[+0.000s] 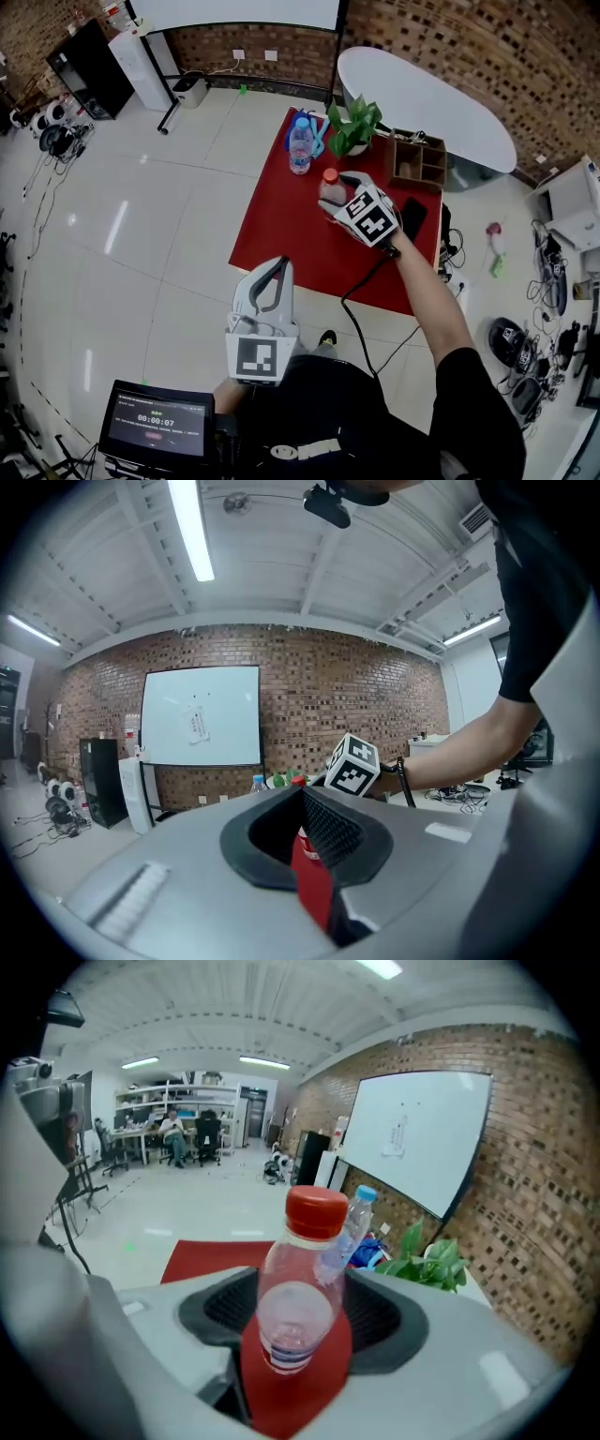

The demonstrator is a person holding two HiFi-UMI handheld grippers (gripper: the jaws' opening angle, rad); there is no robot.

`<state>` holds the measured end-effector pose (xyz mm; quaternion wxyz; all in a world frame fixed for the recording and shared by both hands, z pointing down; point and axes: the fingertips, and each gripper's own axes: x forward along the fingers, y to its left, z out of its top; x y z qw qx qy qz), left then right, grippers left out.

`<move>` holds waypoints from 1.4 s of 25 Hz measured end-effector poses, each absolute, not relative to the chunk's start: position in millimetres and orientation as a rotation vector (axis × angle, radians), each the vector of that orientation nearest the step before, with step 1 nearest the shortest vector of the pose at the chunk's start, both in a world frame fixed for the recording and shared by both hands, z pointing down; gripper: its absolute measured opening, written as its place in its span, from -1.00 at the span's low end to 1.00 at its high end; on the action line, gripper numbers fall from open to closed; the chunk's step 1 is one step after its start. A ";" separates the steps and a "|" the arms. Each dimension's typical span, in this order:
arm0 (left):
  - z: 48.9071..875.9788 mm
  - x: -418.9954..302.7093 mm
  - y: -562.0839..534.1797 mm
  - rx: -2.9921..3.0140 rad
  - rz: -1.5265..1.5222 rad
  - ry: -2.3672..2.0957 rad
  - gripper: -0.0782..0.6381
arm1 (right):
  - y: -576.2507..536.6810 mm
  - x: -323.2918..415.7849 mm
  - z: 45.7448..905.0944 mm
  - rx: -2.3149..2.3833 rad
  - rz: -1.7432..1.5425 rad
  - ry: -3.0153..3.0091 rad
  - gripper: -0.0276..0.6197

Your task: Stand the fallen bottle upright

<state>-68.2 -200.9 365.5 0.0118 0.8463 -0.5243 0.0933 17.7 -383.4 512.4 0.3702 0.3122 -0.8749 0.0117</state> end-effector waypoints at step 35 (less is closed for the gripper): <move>361.5 -48.1 -188.6 2.661 0.314 -1.659 -0.76 | -353.8 71.3 523.2 1.169 0.179 -2.427 0.00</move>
